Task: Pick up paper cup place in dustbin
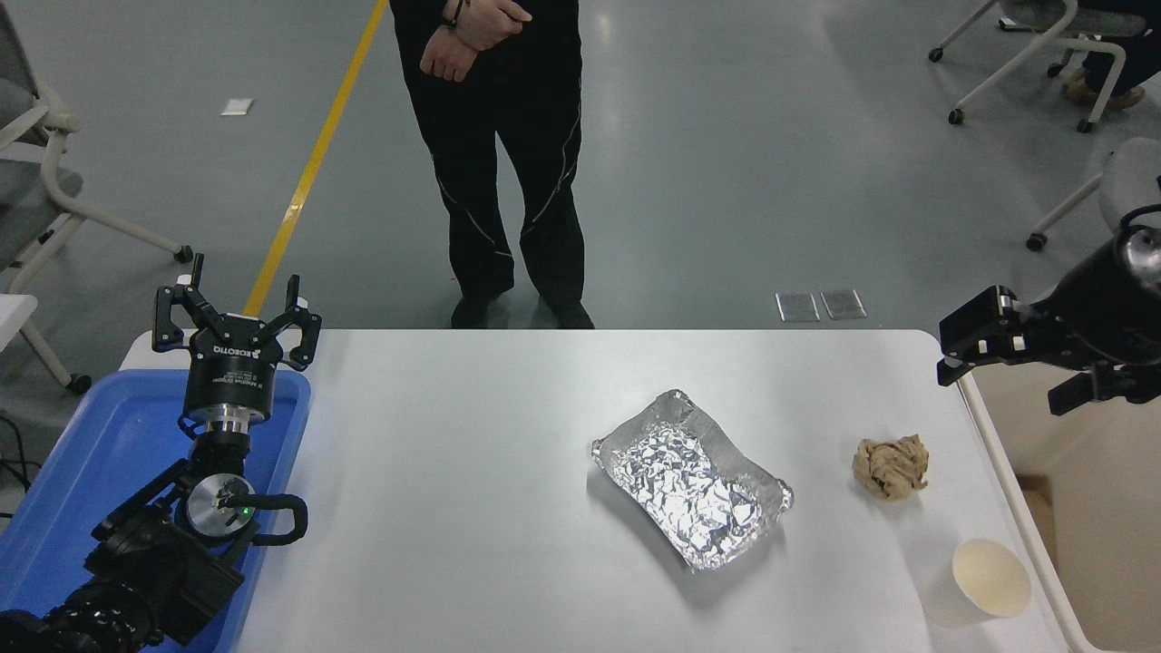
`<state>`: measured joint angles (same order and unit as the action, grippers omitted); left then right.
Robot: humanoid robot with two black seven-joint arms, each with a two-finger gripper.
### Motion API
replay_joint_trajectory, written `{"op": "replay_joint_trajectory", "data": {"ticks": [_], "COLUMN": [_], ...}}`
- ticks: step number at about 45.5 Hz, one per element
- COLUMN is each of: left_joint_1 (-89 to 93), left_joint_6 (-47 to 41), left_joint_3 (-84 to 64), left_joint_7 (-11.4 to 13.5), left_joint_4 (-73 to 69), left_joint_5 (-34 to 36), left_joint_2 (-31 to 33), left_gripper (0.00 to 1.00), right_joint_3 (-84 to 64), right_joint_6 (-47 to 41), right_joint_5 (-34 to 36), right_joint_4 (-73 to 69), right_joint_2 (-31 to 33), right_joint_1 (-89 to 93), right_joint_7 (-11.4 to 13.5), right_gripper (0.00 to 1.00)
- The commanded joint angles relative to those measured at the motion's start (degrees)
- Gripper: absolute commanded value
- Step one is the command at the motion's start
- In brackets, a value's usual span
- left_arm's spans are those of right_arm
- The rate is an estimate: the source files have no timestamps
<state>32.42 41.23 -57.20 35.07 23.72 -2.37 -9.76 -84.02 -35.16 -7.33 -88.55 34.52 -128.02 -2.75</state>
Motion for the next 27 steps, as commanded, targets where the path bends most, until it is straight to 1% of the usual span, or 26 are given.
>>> {"op": "replay_joint_trajectory", "data": {"ticks": [1, 7, 12, 18, 27], "left_joint_1": [0.0, 0.0, 0.0, 0.0, -0.1], "left_joint_6": [0.0, 0.0, 0.0, 0.0, 0.0], "left_joint_3": [0.0, 0.0, 0.0, 0.1, 0.0], "left_joint_7": [0.0, 0.0, 0.0, 0.0, 0.0], "left_joint_4": [0.0, 0.0, 0.0, 0.0, 0.0], "left_joint_5": [0.0, 0.0, 0.0, 0.0, 0.0], "left_joint_2": [0.0, 0.0, 0.0, 0.0, 0.0], "left_gripper": [0.99, 0.99, 0.99, 0.99, 0.99], "right_joint_3": [-0.7, 0.3, 3.2, 5.8, 9.3], "right_joint_6": [9.7, 18.5, 24.2, 27.9, 31.0], "right_joint_5": [-0.5, -0.5, -0.6, -0.6, -0.4], "right_joint_4": [0.1, 0.5, 1.0, 1.6, 4.3], "right_joint_2": [8.4, 9.5, 9.9, 10.8, 11.2], "right_joint_1": [11.1, 21.5, 29.7, 35.5, 41.3], "right_joint_7": [0.0, 0.0, -0.1, -0.1, -0.1], "right_gripper": [1.00, 1.00, 1.00, 1.00, 0.99]}}
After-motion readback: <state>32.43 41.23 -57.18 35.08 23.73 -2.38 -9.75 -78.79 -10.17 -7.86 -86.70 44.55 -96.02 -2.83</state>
